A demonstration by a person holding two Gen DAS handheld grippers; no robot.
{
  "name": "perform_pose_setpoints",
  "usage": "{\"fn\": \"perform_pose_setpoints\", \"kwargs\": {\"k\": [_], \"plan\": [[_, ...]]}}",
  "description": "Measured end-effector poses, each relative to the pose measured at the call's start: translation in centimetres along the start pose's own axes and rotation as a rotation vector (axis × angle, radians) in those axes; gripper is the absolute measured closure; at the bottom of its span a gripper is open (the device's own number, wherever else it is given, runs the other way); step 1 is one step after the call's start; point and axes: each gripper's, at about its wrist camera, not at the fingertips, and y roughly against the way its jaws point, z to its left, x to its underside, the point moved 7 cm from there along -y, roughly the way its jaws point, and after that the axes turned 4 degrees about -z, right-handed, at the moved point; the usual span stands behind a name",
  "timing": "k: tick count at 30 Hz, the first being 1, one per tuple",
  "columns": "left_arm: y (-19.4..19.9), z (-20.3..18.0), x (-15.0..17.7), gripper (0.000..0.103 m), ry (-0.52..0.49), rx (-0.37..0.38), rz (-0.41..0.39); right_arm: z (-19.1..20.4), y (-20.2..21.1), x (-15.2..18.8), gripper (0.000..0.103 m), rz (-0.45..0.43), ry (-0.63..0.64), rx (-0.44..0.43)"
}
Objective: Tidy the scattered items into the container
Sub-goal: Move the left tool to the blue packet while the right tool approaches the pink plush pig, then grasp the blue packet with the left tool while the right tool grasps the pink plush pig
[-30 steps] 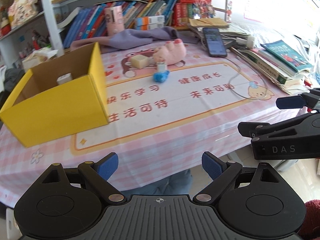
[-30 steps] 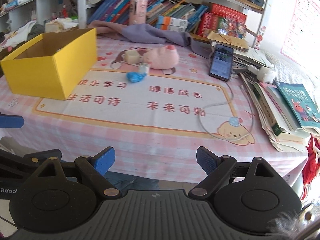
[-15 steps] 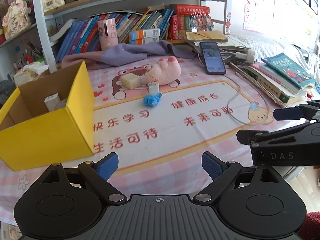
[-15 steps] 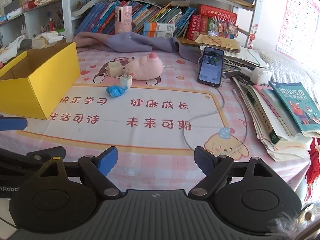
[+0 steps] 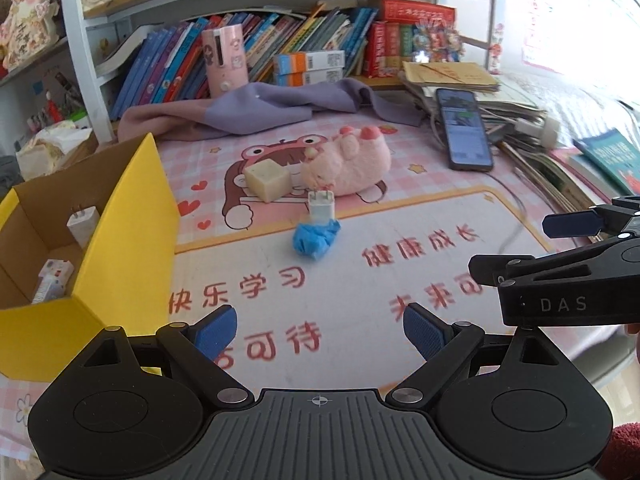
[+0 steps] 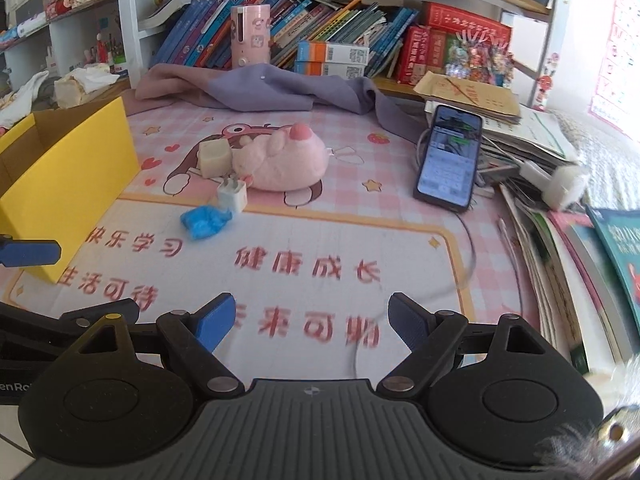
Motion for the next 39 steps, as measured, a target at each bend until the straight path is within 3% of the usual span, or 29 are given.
{"fn": "perform_pose_setpoints", "kwargs": {"k": [7, 16, 25, 34, 39], "plan": [[-2.6, 0.0, -1.5, 0.012, 0.035, -0.045, 0.027, -1.3, -3.6, -2.2, 0.019, 0.026, 0.018, -0.058], [-6.2, 0.1, -3.8, 0.014, 0.002, -0.076, 0.042, -2.9, -7.3, -5.4, 0.019, 0.022, 0.003, -0.095], [-10.4, 0.3, -4.6, 0.026, -0.021, -0.074, 0.089, -2.7, -11.1, -8.8, 0.018, 0.015, 0.007, -0.160], [-13.2, 0.9, -4.6, 0.046, 0.005, -0.062, 0.142, -0.2, -15.0, -11.8, 0.014, 0.028, 0.036, -0.225], [-13.7, 1.0, -4.2, 0.060, 0.028, -0.042, 0.158, 1.4, -17.0, -12.5, 0.004, 0.050, 0.058, -0.225]]}}
